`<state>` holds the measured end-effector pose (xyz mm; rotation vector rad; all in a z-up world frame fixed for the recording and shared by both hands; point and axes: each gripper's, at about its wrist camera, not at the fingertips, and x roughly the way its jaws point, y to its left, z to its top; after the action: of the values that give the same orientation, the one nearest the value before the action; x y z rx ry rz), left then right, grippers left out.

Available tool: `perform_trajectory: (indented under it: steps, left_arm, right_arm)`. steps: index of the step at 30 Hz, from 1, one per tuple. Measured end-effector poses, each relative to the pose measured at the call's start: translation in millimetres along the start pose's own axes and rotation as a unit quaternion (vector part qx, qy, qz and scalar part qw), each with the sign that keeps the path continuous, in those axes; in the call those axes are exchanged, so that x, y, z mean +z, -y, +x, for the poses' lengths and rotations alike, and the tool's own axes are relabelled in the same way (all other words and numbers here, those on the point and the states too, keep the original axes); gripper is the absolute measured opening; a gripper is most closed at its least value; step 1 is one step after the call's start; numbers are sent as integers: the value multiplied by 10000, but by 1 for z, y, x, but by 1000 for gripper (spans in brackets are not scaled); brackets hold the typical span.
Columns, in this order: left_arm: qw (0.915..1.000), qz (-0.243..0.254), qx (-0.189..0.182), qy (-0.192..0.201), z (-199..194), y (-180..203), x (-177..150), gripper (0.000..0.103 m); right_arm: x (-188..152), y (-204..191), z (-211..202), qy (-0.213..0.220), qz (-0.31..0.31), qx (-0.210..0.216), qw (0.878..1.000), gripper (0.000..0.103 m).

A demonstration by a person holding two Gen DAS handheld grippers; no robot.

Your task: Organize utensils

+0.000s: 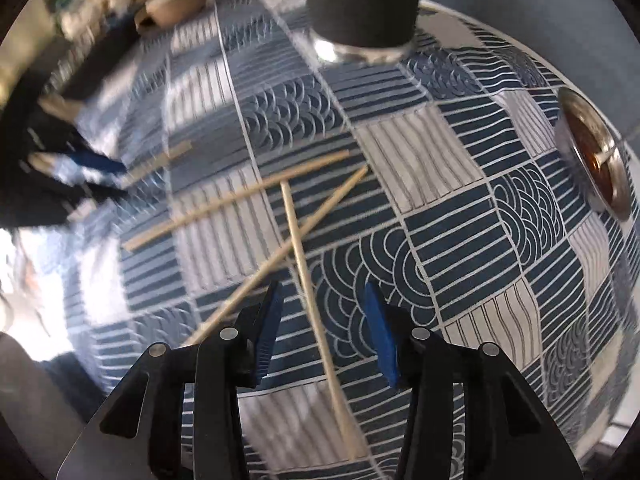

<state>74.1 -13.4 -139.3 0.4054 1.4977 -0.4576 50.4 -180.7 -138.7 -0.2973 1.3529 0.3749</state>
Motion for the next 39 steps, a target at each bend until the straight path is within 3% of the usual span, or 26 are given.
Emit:
perform_trajectory:
  steps: [4, 8, 12, 16, 23, 27, 33, 39]
  left_arm:
    - [9996, -180, -202, 11, 0, -17, -4, 5]
    - [9956, -630, -692, -25, 1, -36, -12, 5]
    - [9915, -865, -964, 99, -8, -44, -22, 5]
    - [9921, -768, -896, 414, -37, -43, -21, 5]
    - [9921, -203, -497, 1131, -107, -16, 7, 5]
    - [9889, 22, -330, 1446, -140, 0, 46, 5]
    - [9827, 281, -30, 1829, -176, 10, 87, 5]
    - [9764, 388, -8, 2124, -202, 6, 125, 5]
  right_arm:
    - [-2, -2, 4, 29, -151, -41, 9999, 5]
    - [-8, 26, 6, 14, 627, 627, 9961, 5]
    - [-23, 50, -4, 273, 1354, 1579, 9778, 5]
    - [-27, 59, -30, 707, 1635, 2086, 9616, 5]
    - [-1, 63, -89, 1454, 1491, 2165, 9538, 5]
    - [23, 70, -122, 1846, 1371, 2107, 9501, 5]
    - [60, 84, -156, 2416, 1200, 2136, 9389, 5]
    - [100, 100, -179, 2830, 1116, 2112, 9289, 5]
